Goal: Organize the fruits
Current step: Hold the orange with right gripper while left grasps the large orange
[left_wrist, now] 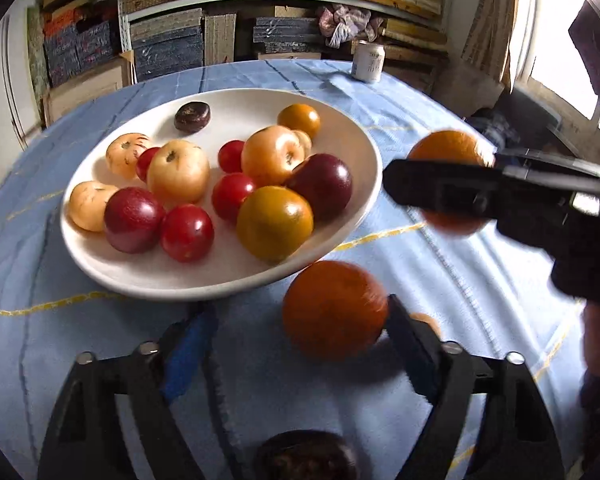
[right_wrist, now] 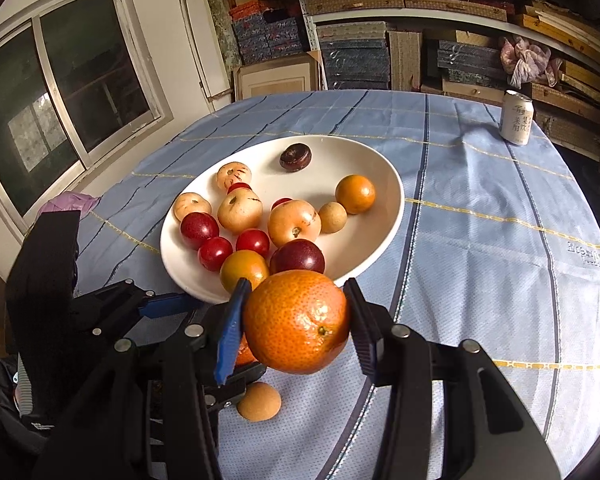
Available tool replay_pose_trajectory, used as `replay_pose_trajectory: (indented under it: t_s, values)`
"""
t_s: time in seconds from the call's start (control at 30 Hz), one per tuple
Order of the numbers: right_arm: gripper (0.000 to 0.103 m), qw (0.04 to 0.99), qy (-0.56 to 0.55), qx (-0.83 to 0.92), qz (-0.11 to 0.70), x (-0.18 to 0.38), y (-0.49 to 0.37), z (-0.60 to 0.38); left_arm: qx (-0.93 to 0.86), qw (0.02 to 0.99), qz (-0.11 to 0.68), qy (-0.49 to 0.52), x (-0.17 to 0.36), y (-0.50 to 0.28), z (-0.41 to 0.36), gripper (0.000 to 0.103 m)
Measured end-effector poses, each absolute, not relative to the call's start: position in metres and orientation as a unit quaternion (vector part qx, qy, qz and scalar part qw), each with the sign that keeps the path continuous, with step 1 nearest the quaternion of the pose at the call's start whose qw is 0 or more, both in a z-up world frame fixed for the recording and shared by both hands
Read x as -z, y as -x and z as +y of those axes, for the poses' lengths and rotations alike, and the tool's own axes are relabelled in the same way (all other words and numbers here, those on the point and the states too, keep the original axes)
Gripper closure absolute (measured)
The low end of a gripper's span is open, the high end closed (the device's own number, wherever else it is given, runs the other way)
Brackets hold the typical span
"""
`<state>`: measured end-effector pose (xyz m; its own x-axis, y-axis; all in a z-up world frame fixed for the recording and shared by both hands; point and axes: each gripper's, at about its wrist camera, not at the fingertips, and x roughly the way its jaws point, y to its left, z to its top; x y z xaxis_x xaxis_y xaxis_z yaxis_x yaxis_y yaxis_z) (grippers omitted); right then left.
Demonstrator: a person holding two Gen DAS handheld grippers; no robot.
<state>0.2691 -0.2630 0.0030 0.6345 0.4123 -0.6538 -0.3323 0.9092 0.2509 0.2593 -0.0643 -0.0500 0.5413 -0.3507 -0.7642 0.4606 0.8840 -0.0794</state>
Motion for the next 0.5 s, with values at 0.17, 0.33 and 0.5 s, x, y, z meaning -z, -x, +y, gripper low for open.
replay_pose_trajectory:
  t_s: [0.17, 0.33, 0.5]
  values:
    - [0.056, 0.902, -0.055, -0.206, 0.376, -0.002, -0.269, -0.264, 0.25, 0.874, 0.41, -0.075, 0.049, -0.253, -0.075, 0.056]
    - [0.056, 0.906, -0.064, -0.201, 0.367, -0.008, -0.267, -0.271, 0.25, 0.87, 0.419, -0.069, 0.049, -0.253, -0.071, 0.056]
    - [0.056, 0.906, -0.075, -0.194, 0.369, -0.008, -0.267, -0.277, 0.264, 0.868, 0.416, -0.055, 0.044, -0.243, -0.063, 0.057]
